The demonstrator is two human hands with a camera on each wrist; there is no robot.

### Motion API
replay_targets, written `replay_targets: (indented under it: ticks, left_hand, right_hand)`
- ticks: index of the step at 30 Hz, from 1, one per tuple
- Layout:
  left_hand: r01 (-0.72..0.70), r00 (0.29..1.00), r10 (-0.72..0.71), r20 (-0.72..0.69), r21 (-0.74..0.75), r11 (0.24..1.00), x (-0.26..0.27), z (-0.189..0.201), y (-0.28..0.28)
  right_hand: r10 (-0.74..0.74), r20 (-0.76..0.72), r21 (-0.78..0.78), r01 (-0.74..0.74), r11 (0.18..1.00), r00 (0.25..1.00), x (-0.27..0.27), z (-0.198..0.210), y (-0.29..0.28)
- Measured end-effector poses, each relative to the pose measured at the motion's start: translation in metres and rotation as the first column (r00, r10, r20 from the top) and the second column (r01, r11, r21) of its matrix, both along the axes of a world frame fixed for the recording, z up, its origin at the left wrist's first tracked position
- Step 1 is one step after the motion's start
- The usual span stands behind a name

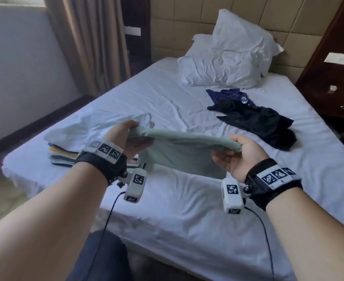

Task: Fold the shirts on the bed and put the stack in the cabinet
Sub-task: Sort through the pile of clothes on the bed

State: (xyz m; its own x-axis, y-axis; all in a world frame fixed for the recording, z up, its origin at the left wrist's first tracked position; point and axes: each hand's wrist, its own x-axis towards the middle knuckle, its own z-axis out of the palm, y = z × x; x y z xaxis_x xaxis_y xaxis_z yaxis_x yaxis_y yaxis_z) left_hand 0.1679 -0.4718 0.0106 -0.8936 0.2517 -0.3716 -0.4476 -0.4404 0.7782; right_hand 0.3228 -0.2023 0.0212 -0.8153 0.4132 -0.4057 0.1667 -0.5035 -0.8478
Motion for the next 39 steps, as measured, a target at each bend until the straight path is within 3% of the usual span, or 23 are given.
replay_targets:
  ticks: [6,9,12,14,17,20,23,27,33,36,37,39]
  left_hand:
    - [-0.050,0.954,0.049,-0.297,0.004,0.999,-0.091,0.046,-0.050]
    - [-0.088,0.935,0.091,-0.342,0.025,0.996,-0.133,0.062,-0.096]
    - [-0.200,0.953,0.181,-0.245,-0.055,0.978,-0.165,0.031,-0.152]
    - [-0.259,0.964,0.238,-0.116,-0.240,0.935,-0.181,-0.013,-0.188]
    - [-0.158,0.979,0.201,0.036,-0.487,0.859,-0.192,-0.073,-0.226]
    - [-0.154,0.983,0.182,0.018,-0.448,0.880,-0.197,-0.097,-0.242]
    - [-0.224,0.973,0.228,-0.039,-0.397,0.890,-0.199,-0.095,-0.248]
    - [-0.206,0.977,0.209,-0.048,-0.474,0.856,-0.199,-0.091,-0.253]
    - [-0.142,0.989,0.125,-0.076,-0.703,0.697,-0.189,-0.079,-0.250]
    - [-0.136,0.991,0.080,-0.110,-0.809,0.572,-0.187,-0.073,-0.250]
    - [-0.147,0.989,0.049,-0.140,-0.873,0.465,-0.187,-0.070,-0.249]
    - [-0.223,0.969,-0.081,-0.232,-0.969,0.104,-0.187,-0.067,-0.240]
  right_hand:
    - [-0.077,-0.147,0.072,0.088,0.993,0.986,-0.111,0.044,-0.049]
    - [-0.036,-0.195,0.059,0.048,0.997,0.980,-0.157,0.048,-0.085]
    - [0.057,-0.120,0.096,-0.046,0.994,0.991,-0.196,0.015,-0.133]
    - [0.139,0.002,0.146,-0.138,0.980,0.990,-0.213,-0.025,-0.164]
    - [0.205,0.217,0.252,-0.258,0.933,0.954,-0.221,-0.088,-0.193]
    - [0.190,0.284,0.309,-0.278,0.910,0.940,-0.219,-0.112,-0.196]
    - [0.173,0.279,0.363,-0.271,0.891,0.944,-0.218,-0.104,-0.191]
    - [0.191,0.327,0.460,-0.333,0.823,0.925,-0.212,-0.096,-0.189]
    - [0.219,0.432,0.506,-0.436,0.744,0.875,-0.199,-0.099,-0.193]
    - [0.226,0.425,0.501,-0.436,0.748,0.876,-0.196,-0.094,-0.196]
    - [0.233,0.424,0.502,-0.441,0.744,0.875,-0.195,-0.092,-0.196]
    - [0.236,0.448,0.564,-0.477,0.674,0.863,-0.195,-0.091,-0.195]
